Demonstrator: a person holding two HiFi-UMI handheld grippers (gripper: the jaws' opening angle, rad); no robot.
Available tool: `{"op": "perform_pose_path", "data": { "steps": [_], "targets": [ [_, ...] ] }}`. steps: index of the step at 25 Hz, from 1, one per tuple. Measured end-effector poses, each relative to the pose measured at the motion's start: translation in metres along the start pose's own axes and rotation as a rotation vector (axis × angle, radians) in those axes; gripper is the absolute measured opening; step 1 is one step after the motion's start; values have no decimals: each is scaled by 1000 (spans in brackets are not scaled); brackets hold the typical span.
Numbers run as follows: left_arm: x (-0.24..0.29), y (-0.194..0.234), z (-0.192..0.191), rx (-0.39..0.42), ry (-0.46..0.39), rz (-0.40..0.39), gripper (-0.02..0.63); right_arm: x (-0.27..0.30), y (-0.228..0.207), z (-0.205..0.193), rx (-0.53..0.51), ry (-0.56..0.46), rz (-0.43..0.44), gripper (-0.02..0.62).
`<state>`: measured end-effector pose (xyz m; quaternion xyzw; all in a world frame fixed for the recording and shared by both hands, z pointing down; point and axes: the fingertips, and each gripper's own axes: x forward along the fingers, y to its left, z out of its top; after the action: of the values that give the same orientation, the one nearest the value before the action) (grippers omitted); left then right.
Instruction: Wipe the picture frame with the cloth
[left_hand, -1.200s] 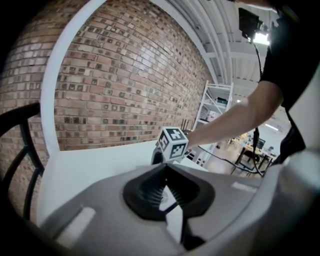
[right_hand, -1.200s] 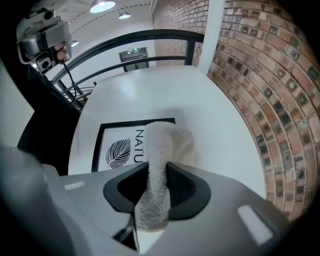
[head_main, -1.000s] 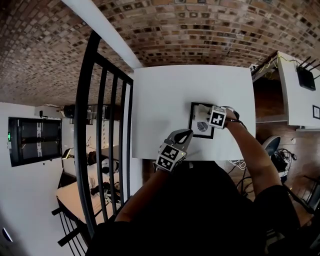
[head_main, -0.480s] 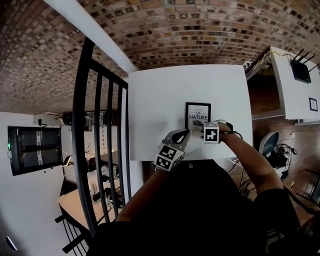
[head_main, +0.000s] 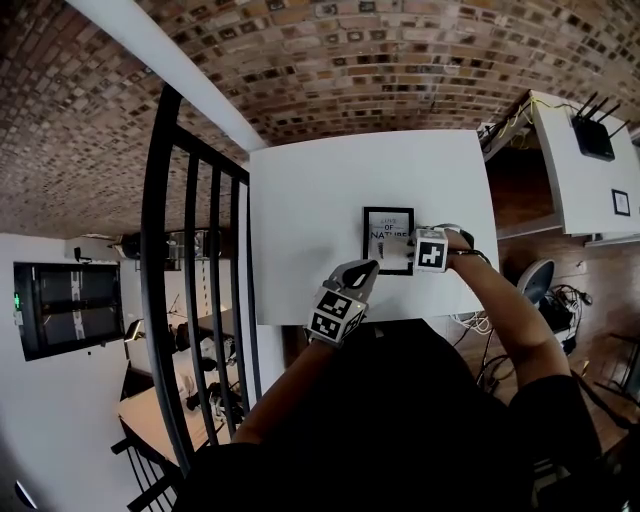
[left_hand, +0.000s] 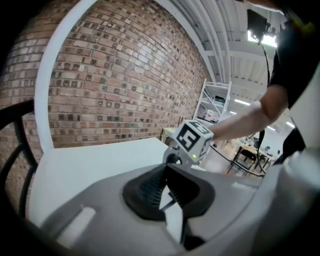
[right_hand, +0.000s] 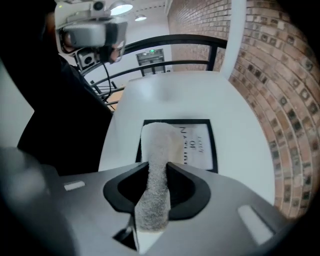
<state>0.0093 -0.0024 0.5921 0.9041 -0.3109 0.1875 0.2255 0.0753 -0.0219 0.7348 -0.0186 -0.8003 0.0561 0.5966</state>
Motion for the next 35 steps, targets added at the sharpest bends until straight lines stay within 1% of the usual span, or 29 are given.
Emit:
{"op": "perform_pose_path", "data": {
  "steps": [4, 6, 8, 10, 14, 19, 23, 26, 30, 35],
  "targets": [
    [0, -5, -2, -3, 2, 2, 0, -13, -62, -22, 58, 42, -153, 107],
    [-1, -5, -3, -8, 8, 8, 1, -14, -86, -33, 86, 66, -211, 107],
    [-2, -3, -5, -15, 10, 18, 0, -11, -100, -41, 110, 83, -240, 107],
    [-3, 1, -7, -17, 9, 33, 2, -6, -104, -47, 124, 95, -244, 107],
    [-5, 11, -10, -9, 3, 58, 1, 9, -94, -50, 121, 117, -186, 107],
    [-5, 14, -14, -12, 1, 58, 2, 20, -58, -44, 80, 134, -72, 107],
    [-3, 10, -7, -18, -3, 30, 0, 23, -17, -35, 27, 140, 42, 107],
    [-2, 7, -2, -16, -3, 8, 2, 27, 12, -35, -5, 170, 111, 107],
    [0, 3, 0, -4, 1, -8, 1, 29, 39, -38, -43, 218, 145, 107],
    [1, 3, 2, 0, -1, -24, 2, 31, 81, -29, -118, 225, 201, 107]
  ]
}}
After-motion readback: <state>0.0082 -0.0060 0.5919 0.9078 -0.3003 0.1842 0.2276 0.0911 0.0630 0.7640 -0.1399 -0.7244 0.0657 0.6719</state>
